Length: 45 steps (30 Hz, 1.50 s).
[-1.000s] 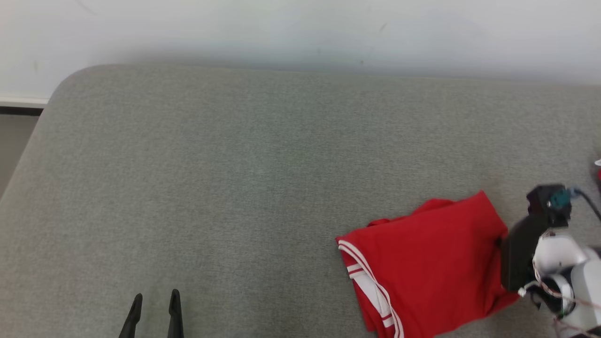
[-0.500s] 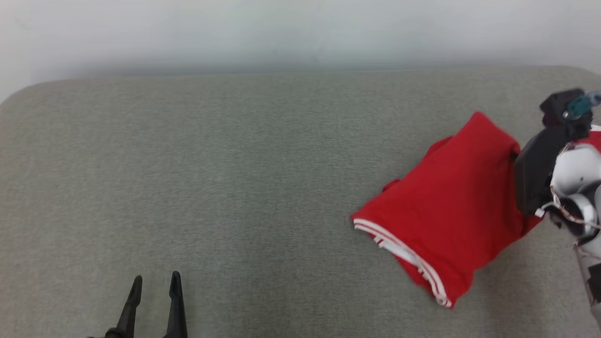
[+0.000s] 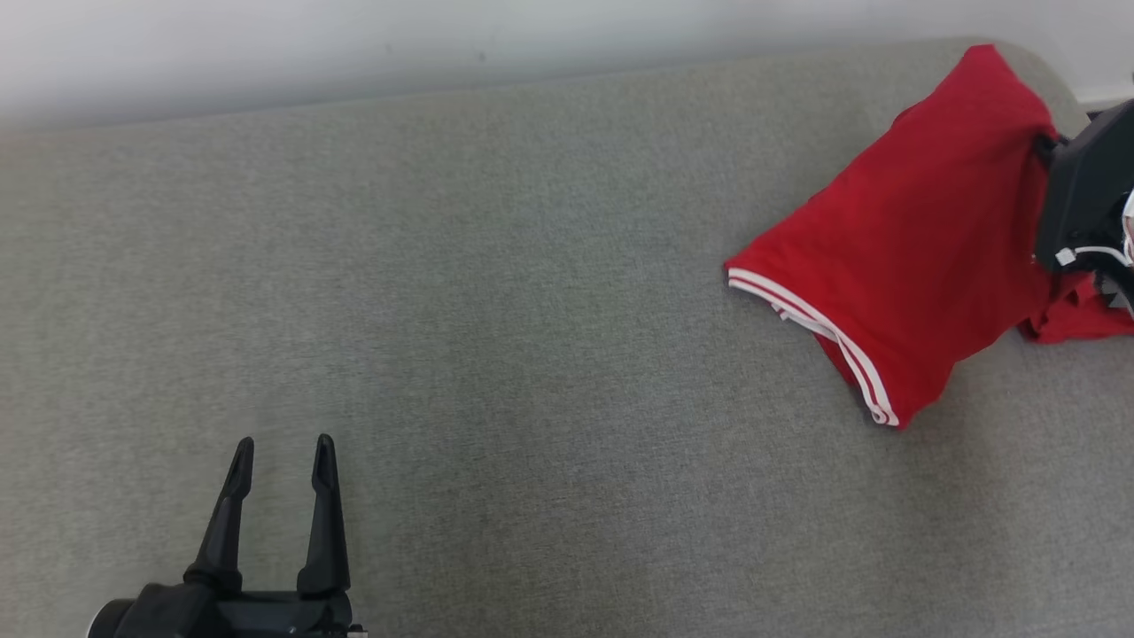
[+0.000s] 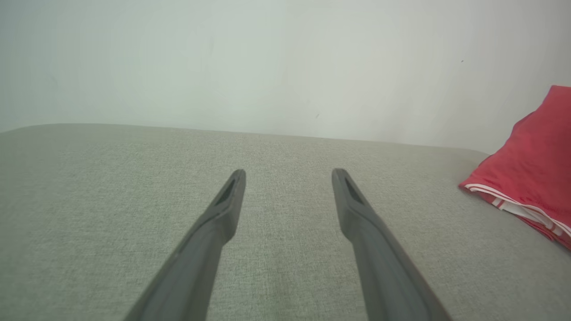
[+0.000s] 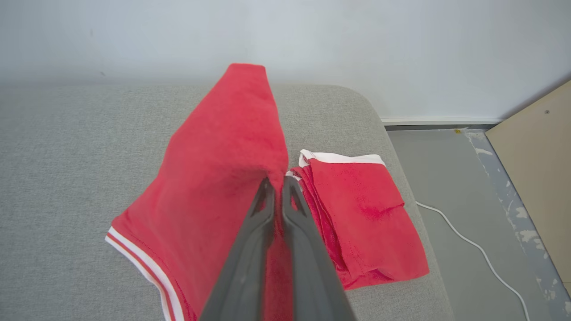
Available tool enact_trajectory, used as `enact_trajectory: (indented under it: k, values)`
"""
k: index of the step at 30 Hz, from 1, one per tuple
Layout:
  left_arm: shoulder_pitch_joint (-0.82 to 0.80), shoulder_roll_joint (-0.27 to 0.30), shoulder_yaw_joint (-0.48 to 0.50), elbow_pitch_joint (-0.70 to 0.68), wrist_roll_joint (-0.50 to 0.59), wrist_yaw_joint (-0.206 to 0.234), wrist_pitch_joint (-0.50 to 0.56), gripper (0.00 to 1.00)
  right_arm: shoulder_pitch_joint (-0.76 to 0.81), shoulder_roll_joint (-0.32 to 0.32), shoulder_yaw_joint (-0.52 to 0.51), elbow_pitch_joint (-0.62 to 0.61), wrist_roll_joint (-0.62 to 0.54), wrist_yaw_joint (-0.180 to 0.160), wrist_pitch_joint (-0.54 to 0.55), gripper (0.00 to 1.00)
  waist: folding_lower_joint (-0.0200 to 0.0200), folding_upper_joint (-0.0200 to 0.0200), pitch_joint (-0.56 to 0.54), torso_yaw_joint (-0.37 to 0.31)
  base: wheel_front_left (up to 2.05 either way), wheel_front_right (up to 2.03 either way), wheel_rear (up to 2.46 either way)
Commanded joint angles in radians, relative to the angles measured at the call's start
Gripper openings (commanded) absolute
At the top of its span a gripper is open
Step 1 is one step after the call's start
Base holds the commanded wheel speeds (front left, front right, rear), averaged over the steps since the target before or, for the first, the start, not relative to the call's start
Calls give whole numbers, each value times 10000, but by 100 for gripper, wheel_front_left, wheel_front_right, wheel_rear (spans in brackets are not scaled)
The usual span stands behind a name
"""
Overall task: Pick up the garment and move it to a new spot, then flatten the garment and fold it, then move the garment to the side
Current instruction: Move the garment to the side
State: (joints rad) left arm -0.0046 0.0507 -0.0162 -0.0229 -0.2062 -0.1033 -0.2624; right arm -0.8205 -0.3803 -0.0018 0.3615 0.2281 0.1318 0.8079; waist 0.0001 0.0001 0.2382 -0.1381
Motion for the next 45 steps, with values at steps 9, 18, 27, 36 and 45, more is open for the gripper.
enact_trajectory:
  k: [9,18,27,36,45]
  values:
    - [-79,-2,-126,-50,568,-121,-28,100,-347,-297,-1268,660,-589,-29,-1002,0,-1,-1,788,-428,0,0,0]
    - [-44,272,-67,-323,1026,-246,-28,100,-476,-548,-3022,1420,-1222,-29,-2387,0,-1,-1,1248,-182,0,0,0]
    - [-197,785,-169,-692,1194,-259,-28,100,-381,-371,-5014,2091,-2750,-29,-3919,0,-1,-1,1821,-184,0,0,0]
    - [-325,1038,-197,-799,1103,-273,-28,100,-149,102,-5435,1872,-3776,-29,-4873,100,-1,-1,1763,-394,0,0,0]
    - [-191,917,-338,-753,701,-266,-28,100,137,501,-5126,1647,-3750,-29,-4962,100,-1,-1,1128,-411,0,0,0]
